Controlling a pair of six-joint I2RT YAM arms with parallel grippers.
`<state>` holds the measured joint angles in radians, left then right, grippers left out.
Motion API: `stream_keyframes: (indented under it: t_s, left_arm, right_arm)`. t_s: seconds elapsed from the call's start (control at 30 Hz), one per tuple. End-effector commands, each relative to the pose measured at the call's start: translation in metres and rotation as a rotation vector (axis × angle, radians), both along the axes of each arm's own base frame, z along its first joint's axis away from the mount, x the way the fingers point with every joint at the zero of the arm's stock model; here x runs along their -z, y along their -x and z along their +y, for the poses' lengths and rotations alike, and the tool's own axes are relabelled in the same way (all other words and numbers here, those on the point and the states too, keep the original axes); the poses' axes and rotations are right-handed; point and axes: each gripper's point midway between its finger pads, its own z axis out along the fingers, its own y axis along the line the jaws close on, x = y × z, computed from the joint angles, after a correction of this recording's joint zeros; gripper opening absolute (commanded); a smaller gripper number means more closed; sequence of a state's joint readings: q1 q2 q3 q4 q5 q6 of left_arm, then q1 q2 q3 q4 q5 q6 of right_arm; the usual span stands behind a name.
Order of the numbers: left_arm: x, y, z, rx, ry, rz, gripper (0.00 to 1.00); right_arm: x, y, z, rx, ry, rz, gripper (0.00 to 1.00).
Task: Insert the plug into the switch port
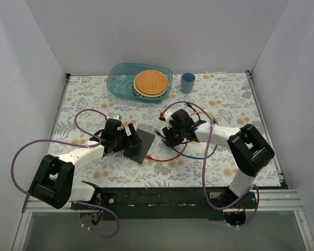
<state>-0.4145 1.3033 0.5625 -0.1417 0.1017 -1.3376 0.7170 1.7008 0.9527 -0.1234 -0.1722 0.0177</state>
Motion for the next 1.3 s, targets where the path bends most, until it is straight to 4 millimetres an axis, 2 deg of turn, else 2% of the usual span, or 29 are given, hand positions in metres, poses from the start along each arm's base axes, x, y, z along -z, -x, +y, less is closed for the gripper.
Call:
stream_keyframes:
  t_s: [0.0,0.27,0.97,1.13,1.27]
  left_arm:
    - [-0.004,-0.002,-0.001,0.009,0.002,-0.009,0.98]
    - [-0.002,-0.001,-0.001,0.016,0.005,-0.003,0.98]
    - [0.003,0.004,0.003,0.015,-0.013,0.001,0.98]
    - [-0.001,0.002,0.002,0.015,-0.009,-0.007,0.98]
    - [0.001,0.004,0.005,0.010,-0.019,-0.003,0.98]
  right_arm:
    - [-0.001,0.002,0.006,-0.032,-0.016,0.013,0.34]
    - [-0.028,-0.004,0.005,-0.010,-0.047,-0.049,0.40]
    - [0.011,0.003,0.006,-0.025,-0.004,0.051,0.33]
    - [0.013,0.001,0.009,-0.023,-0.015,0.052,0.31]
    - [0.016,0.002,0.010,-0.025,-0.018,0.069,0.20]
